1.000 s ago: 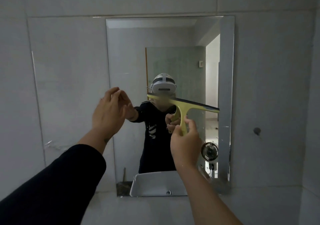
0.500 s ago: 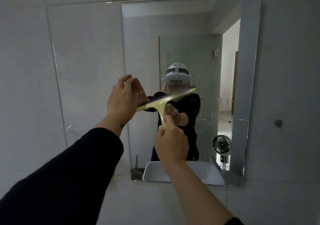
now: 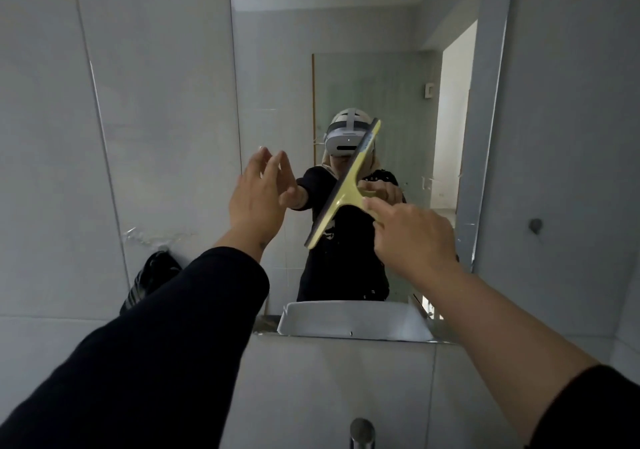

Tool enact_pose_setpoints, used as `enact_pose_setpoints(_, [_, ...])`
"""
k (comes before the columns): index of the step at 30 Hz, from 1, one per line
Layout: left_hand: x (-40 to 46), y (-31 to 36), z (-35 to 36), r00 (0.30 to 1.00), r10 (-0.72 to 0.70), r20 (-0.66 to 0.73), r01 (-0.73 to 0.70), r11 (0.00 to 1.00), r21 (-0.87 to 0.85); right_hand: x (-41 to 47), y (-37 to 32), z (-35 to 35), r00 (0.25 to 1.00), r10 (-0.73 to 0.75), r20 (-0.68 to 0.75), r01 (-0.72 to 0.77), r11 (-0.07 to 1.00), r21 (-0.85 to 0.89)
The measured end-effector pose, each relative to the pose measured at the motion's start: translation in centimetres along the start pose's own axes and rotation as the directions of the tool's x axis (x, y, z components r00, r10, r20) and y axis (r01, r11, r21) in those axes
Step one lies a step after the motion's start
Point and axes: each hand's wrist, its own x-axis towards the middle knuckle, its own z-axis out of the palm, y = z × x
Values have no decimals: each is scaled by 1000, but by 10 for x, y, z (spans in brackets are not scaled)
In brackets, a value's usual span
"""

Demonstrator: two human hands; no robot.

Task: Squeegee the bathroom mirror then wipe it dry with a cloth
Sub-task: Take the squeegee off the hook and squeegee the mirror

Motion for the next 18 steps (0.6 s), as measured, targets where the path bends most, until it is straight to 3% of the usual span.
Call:
enact_pose_setpoints(4, [-3, 4, 8, 998, -40, 39, 38, 998, 43, -10, 22, -8, 998, 63, -10, -63, 998, 7])
enact_pose_setpoints(11, [4, -9, 30, 998, 11, -63, -13, 999, -35, -24, 48, -10, 982, 189, -28, -185, 978, 95])
enact_pose_setpoints(18, [0, -6, 25, 998, -27, -64, 28, 999, 20, -49, 54, 14, 886, 464, 21, -438, 818, 372])
